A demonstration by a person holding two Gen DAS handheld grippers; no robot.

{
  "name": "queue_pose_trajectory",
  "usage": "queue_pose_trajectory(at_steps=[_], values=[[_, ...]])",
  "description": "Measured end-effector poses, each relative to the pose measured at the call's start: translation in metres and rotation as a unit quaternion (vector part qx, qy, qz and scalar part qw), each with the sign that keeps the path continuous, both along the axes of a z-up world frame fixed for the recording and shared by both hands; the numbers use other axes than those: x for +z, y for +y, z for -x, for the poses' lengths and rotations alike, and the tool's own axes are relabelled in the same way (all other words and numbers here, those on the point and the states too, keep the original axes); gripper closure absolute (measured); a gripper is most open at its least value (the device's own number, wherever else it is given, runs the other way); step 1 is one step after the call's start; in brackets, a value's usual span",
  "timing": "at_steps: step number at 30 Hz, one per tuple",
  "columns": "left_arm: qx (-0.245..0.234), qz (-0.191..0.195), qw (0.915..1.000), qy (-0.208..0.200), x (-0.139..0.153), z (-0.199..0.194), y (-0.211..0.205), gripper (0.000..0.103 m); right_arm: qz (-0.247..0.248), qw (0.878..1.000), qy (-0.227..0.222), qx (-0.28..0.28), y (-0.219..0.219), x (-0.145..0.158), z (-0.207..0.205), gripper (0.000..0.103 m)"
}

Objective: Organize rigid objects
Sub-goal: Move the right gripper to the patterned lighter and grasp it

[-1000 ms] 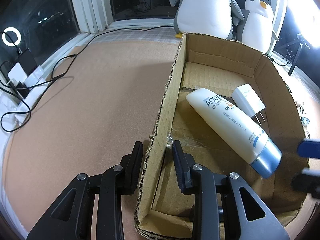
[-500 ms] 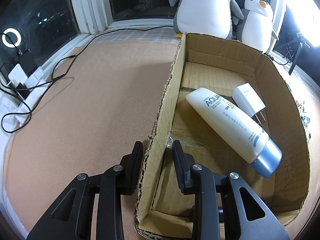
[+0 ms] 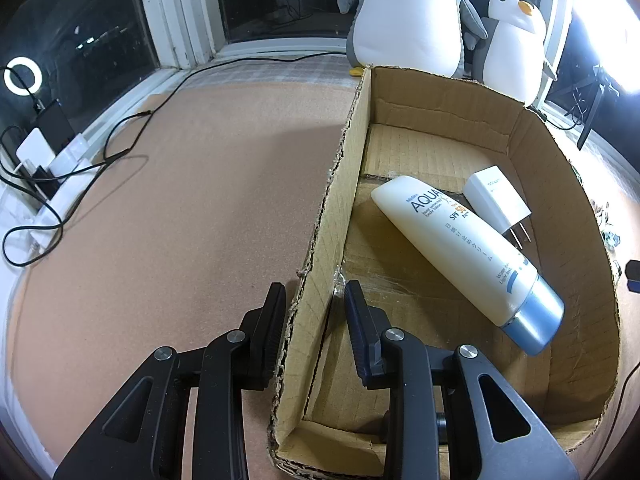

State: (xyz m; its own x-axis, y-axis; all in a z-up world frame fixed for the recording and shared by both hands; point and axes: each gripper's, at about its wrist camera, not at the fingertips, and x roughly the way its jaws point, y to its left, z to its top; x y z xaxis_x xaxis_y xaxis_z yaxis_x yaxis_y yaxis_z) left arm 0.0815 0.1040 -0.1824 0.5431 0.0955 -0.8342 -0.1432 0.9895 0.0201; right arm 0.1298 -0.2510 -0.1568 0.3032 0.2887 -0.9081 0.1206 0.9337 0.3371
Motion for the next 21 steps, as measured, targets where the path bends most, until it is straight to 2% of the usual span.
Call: queue_pose_trajectory(at_steps=[6,11,16,21], values=[[0.001,0.004,1.0000,-0.002,-0.001,0.001,0.001,0.074,0.002,0.999,0.027,-0.020,0.004,-0.012,-0.014,0.061],[0.001,0.007,1.0000,-0.003,-0.001,0.001,0.003,0.074,0.031,0.998,0.040,-0.025,0.010,-0.019,-0.025,0.061],[0.001,0.008,1.0000,-0.003,-0.001,0.001,0.002,0.074,0.092,0.995,0.035,0.026,0.029,-0.017,-0.029,0.061],[0.002,0.008,1.0000,-0.003,-0.002,0.001,0.002,0.074,0.124,0.989,0.026,0.075,0.034,-0.016,-0.027,0.061]])
